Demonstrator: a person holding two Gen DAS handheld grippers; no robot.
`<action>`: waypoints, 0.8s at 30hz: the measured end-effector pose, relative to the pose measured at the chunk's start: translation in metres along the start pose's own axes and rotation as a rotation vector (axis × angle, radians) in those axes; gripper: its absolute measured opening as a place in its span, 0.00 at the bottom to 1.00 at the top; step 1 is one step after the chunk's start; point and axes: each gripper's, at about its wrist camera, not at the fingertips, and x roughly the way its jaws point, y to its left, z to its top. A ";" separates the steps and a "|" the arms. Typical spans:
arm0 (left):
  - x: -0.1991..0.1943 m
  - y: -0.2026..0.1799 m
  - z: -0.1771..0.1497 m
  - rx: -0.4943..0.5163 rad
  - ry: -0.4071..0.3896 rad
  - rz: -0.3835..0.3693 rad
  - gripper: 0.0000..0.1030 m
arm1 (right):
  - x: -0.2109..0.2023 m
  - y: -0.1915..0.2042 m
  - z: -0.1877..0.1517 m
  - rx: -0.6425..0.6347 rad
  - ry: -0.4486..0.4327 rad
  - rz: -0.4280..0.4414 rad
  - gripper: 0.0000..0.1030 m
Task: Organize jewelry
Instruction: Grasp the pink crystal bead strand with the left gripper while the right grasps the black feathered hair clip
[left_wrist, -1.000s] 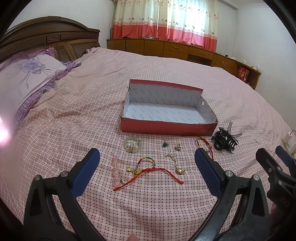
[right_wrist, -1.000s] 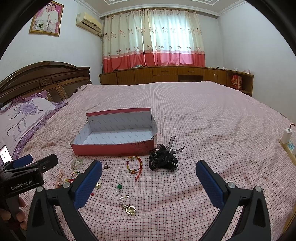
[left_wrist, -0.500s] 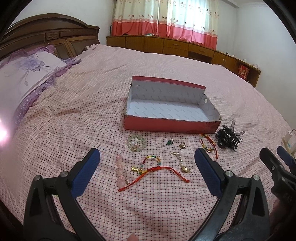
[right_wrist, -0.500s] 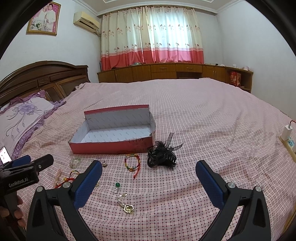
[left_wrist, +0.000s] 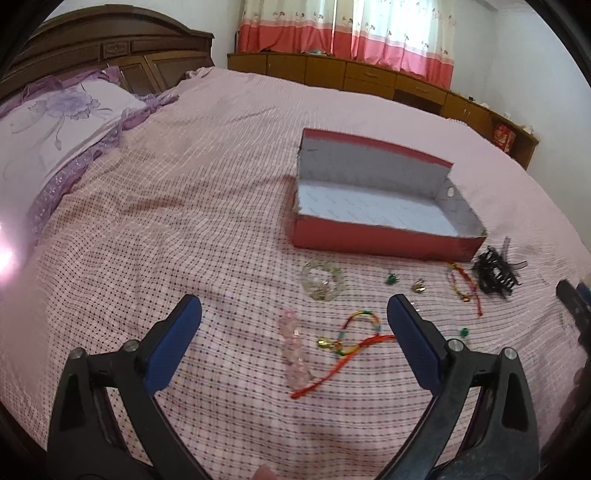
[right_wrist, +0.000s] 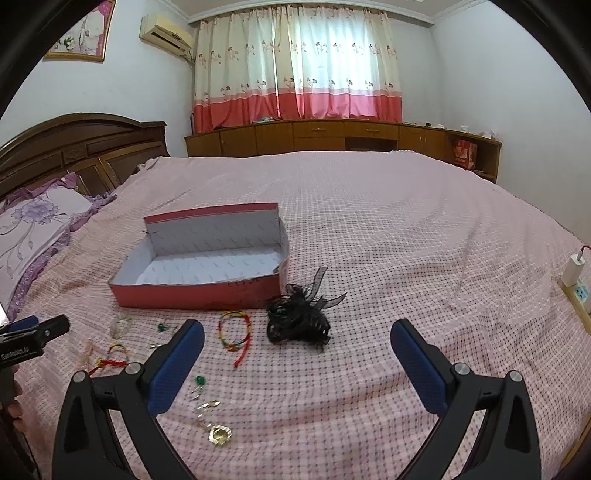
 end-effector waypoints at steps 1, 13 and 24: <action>0.002 0.002 -0.001 -0.003 0.006 0.004 0.87 | 0.005 -0.002 0.001 0.001 0.006 -0.002 1.00; 0.043 -0.002 -0.018 0.036 0.133 -0.038 0.34 | 0.054 -0.013 0.002 0.021 0.071 -0.026 1.00; 0.061 -0.001 -0.027 0.046 0.157 -0.039 0.17 | 0.098 -0.015 0.003 0.006 0.151 -0.034 0.96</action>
